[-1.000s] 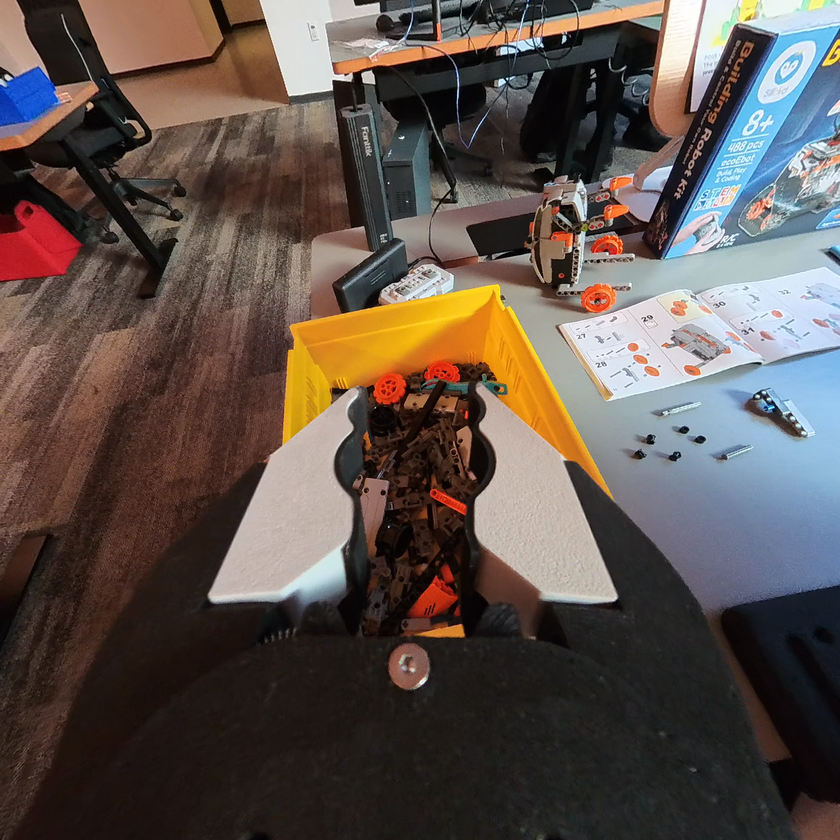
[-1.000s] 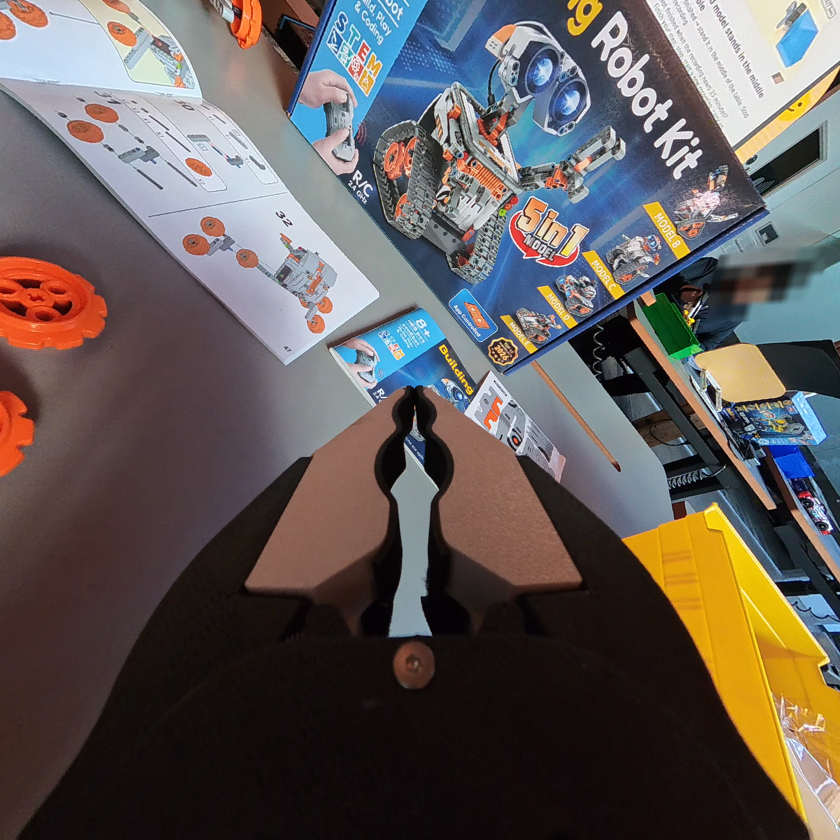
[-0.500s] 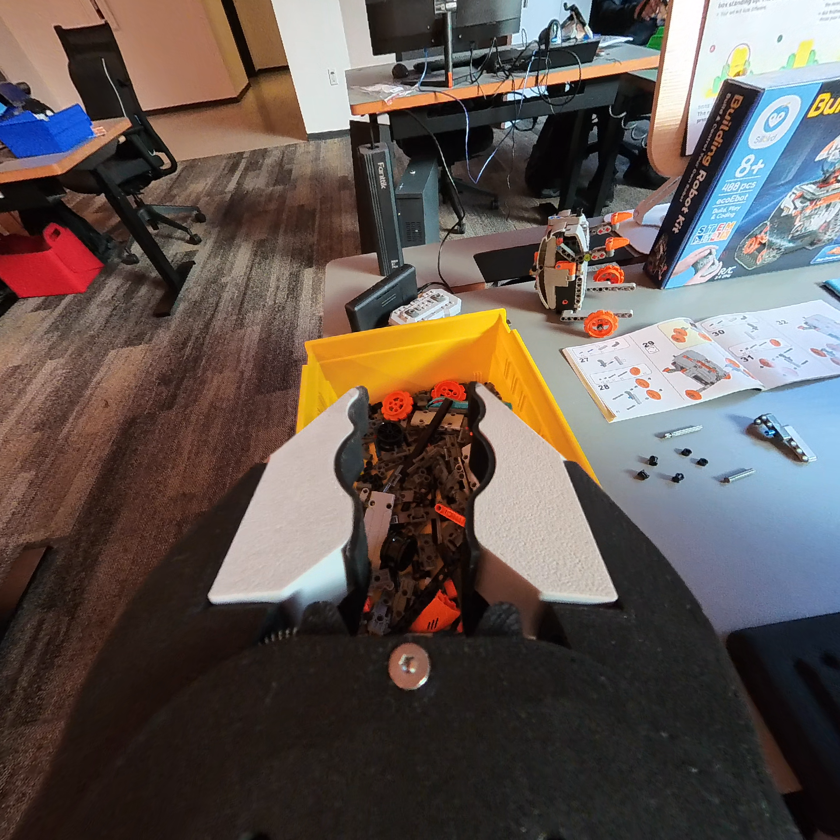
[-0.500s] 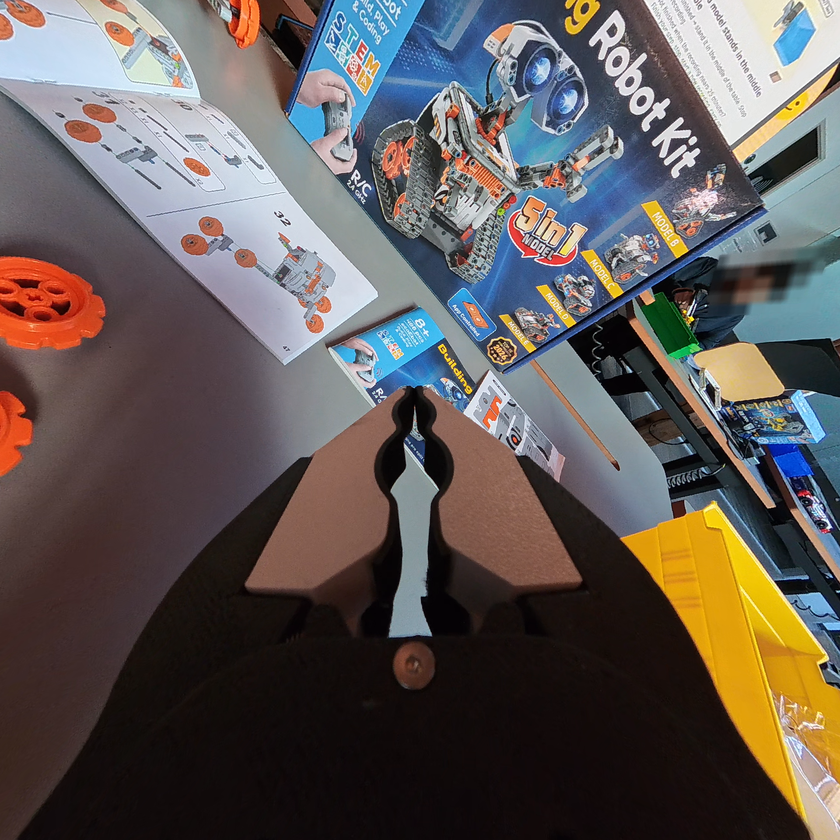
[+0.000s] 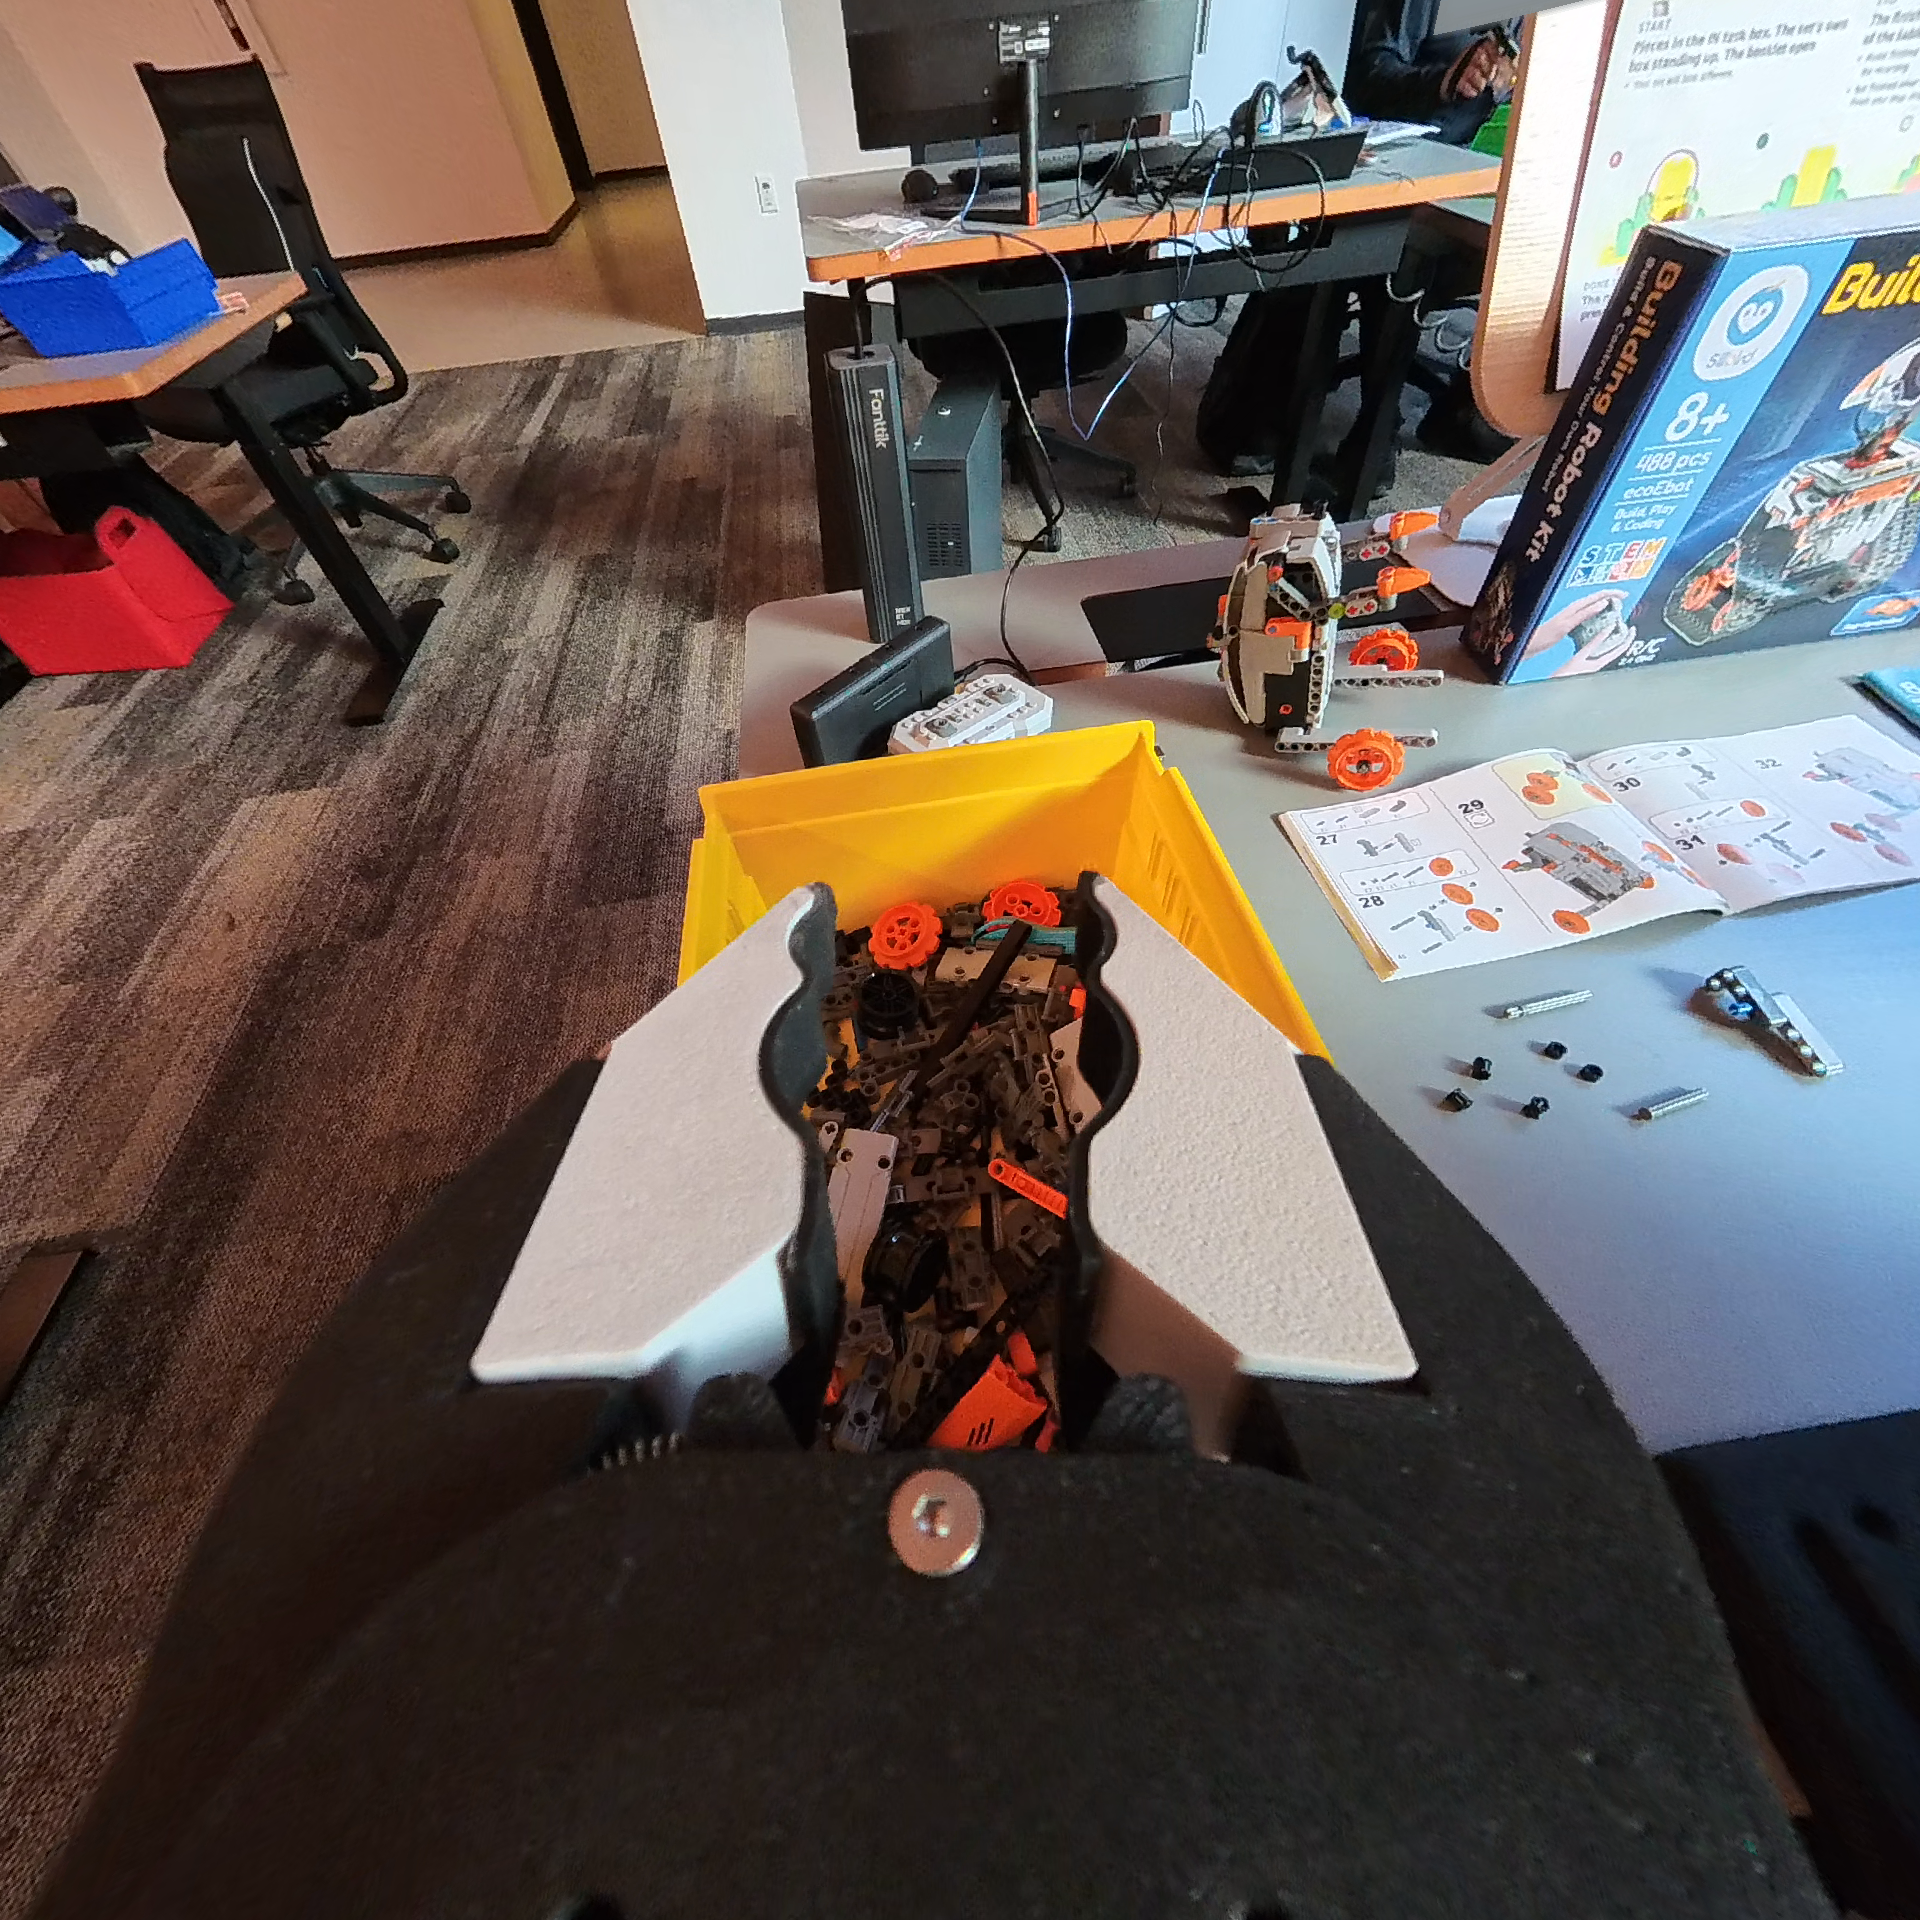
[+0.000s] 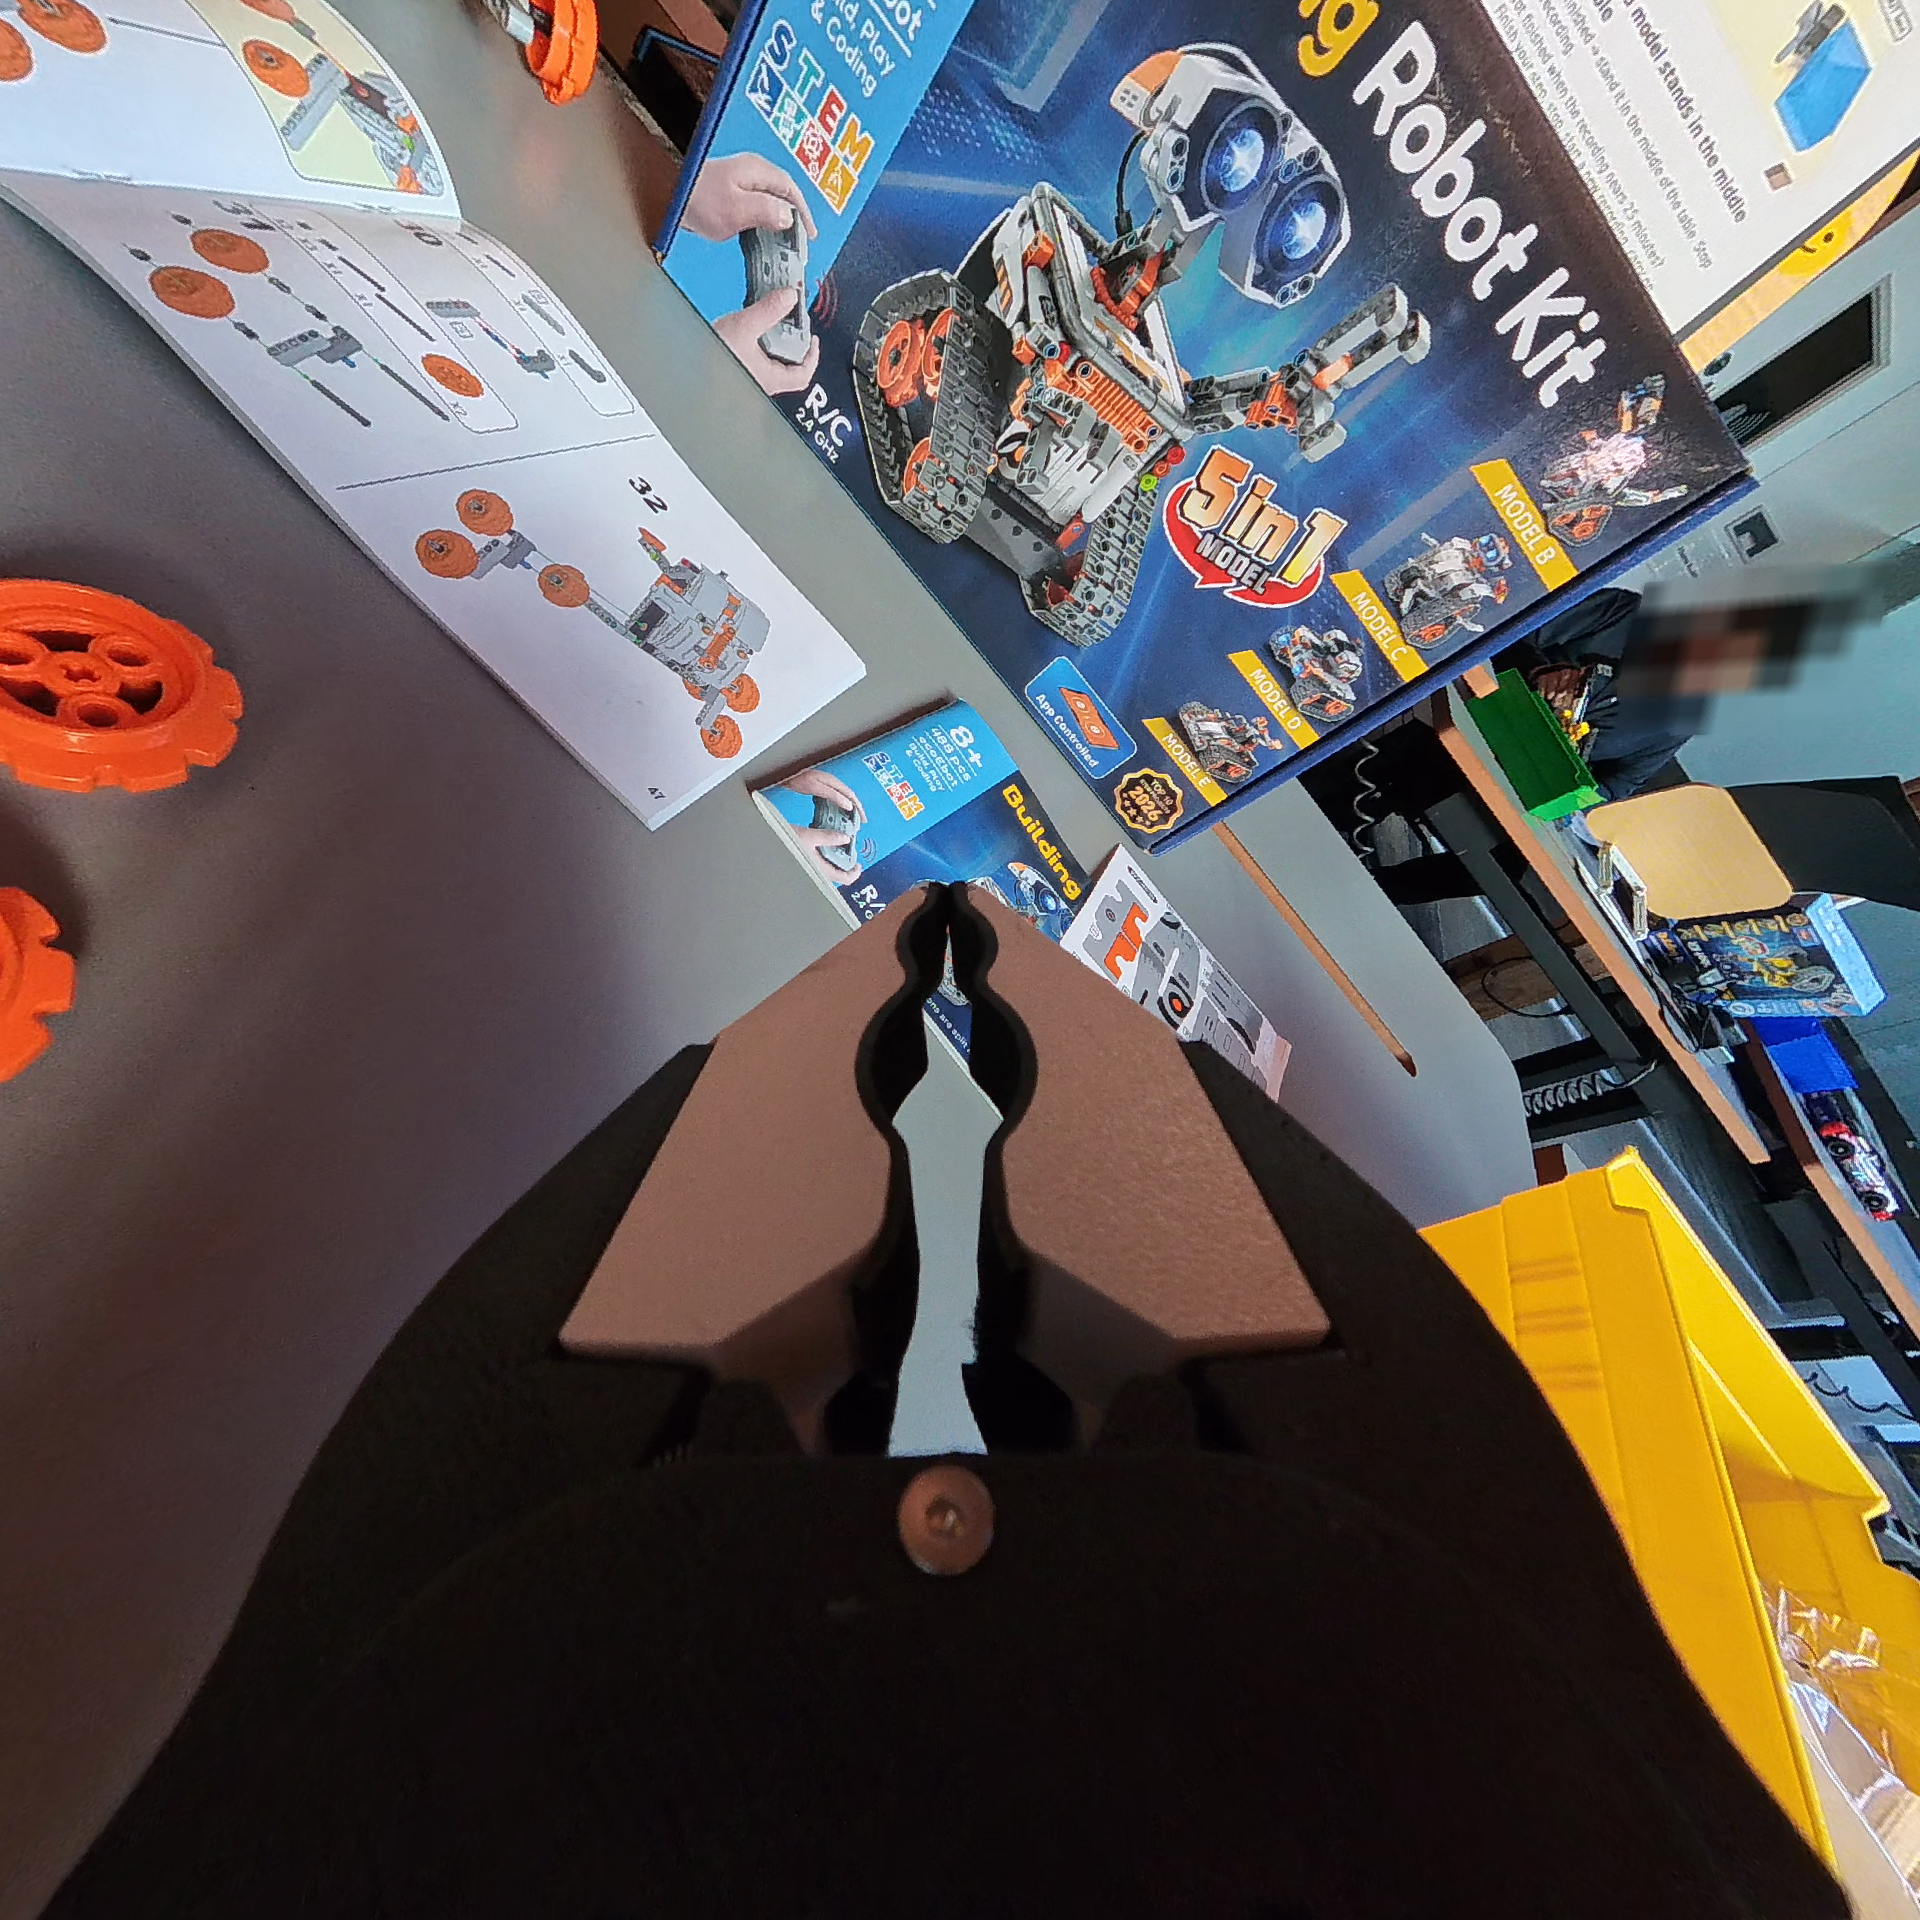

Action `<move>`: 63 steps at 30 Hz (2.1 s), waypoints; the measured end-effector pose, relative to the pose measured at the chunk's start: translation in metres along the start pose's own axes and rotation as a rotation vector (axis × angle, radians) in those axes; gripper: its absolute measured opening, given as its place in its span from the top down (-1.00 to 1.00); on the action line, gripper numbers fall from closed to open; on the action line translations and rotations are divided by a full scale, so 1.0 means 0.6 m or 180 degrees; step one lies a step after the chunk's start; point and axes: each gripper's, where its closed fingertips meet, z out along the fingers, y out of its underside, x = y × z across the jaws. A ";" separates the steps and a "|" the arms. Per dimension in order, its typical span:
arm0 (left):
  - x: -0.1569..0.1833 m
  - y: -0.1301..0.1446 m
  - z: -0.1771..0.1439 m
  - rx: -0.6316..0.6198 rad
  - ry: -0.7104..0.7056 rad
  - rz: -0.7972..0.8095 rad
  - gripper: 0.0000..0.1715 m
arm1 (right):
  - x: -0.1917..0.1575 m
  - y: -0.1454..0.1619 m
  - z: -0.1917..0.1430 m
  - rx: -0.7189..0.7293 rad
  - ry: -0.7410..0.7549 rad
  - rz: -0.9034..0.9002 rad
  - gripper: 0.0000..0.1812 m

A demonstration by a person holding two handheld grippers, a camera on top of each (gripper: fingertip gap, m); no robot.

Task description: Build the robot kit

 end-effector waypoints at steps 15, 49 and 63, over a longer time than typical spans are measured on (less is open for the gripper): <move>0.000 -0.001 -0.003 0.0014 0.0007 -0.0012 0.50 | -0.001 0.001 0.000 -0.0015 -0.0004 -0.0013 1.00; 0.007 0.016 0.003 -0.0141 0.0045 0.0026 0.56 | -0.006 -0.002 -0.001 -0.0006 -0.0092 0.0199 1.00; 0.010 0.015 0.003 -0.0170 0.0071 0.0051 0.56 | -0.011 -0.002 -0.002 0.0002 -0.0179 0.0287 1.00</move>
